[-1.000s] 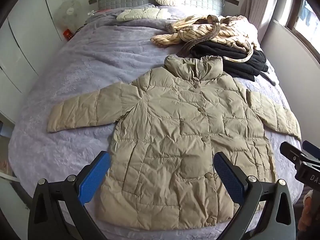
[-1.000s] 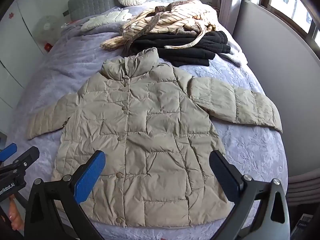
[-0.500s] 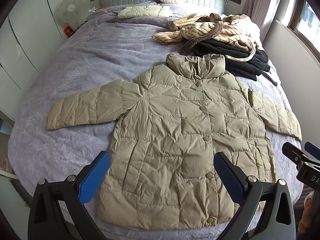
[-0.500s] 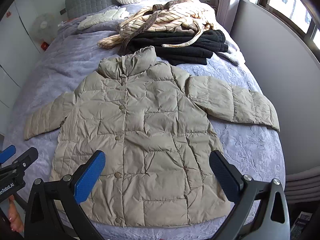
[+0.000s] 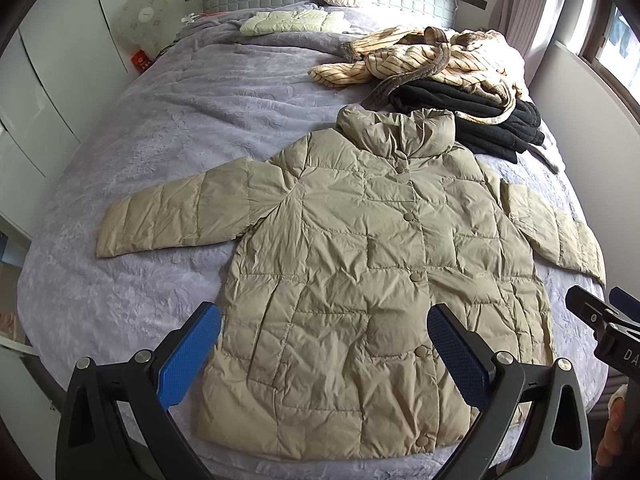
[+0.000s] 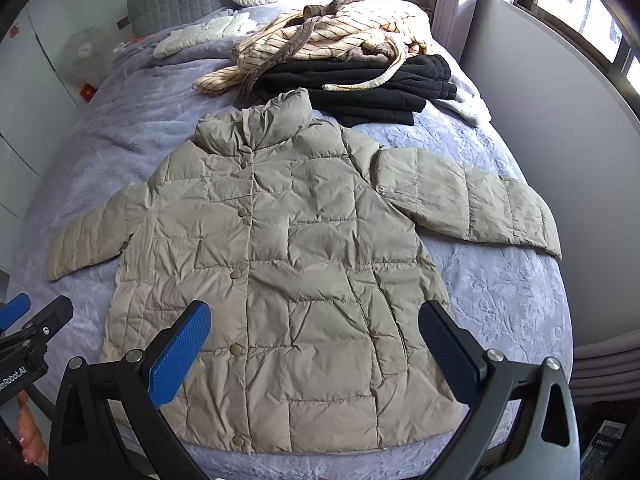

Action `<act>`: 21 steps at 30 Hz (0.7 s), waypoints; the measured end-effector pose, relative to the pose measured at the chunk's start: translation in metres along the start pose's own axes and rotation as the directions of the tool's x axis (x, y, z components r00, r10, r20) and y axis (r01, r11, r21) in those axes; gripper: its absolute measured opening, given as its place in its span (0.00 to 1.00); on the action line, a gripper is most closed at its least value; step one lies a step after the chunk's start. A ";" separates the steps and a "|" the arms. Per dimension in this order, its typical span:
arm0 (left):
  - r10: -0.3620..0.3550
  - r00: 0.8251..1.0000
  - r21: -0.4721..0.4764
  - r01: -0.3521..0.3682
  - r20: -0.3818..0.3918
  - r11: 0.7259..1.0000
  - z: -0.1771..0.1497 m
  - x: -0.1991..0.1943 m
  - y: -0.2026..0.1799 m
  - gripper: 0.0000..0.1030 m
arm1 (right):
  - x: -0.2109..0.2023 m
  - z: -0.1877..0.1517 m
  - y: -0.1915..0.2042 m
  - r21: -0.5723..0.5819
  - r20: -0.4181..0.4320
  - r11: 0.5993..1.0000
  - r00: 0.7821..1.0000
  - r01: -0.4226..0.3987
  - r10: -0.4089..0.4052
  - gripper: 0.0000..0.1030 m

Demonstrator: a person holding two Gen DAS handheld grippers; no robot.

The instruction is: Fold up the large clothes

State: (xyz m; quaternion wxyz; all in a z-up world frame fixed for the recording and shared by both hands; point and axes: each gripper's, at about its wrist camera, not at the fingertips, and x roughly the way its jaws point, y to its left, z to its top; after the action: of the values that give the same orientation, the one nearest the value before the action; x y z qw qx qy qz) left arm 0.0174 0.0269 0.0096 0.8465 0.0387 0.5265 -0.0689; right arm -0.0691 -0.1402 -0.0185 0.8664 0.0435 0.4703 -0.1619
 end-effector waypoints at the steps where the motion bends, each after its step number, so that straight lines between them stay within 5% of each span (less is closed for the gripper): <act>1: 0.000 1.000 0.000 0.000 0.000 1.000 0.000 0.000 0.000 1.00 | 0.000 0.000 0.000 0.000 0.000 1.000 1.000 -0.001 0.001 1.00; 21: 0.002 1.000 -0.002 -0.002 -0.002 1.000 0.000 -0.001 -0.001 1.00 | 0.000 -0.001 0.002 0.001 -0.004 1.000 1.000 -0.002 0.002 1.00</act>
State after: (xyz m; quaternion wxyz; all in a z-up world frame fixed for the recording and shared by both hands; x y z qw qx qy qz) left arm 0.0172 0.0264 0.0103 0.8461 0.0384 0.5274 -0.0675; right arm -0.0691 -0.1386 -0.0194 0.8657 0.0445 0.4718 -0.1611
